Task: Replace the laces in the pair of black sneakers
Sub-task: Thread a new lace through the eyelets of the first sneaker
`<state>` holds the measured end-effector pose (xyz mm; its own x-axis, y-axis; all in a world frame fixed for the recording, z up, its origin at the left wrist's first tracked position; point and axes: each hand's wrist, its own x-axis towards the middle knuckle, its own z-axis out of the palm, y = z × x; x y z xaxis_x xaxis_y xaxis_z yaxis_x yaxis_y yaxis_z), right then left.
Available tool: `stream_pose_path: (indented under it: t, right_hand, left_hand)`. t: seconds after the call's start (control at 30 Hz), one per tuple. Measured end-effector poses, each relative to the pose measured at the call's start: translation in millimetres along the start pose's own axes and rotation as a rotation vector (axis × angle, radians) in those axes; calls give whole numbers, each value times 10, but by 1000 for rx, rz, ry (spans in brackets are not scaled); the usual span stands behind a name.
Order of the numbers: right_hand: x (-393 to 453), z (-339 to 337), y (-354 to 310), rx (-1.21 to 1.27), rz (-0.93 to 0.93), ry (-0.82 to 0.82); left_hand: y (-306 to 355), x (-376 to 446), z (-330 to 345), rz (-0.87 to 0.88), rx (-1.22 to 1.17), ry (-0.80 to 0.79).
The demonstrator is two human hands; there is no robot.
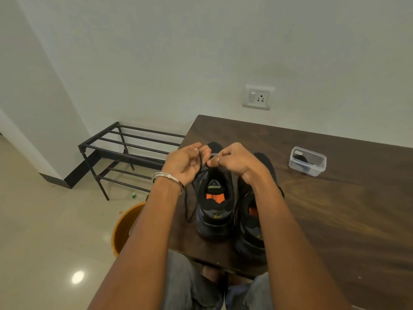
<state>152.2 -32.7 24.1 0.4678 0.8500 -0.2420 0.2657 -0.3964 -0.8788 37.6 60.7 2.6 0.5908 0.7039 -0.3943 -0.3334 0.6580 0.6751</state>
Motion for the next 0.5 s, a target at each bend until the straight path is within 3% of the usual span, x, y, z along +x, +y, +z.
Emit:
stream_pose_path:
  t: [0.17,0.3,0.5]
  right_hand:
    - [68,57,14,-80,-94,95]
    - [1,61,-57,123,-1,-73]
    - [-51,37,-55,145,73,-254]
  left_hand:
    - [41,-43,61,-54,-255,-121]
    - [86,-64,52,-82,-409,-146]
    - [90,-27,28,-67,-389,-133]
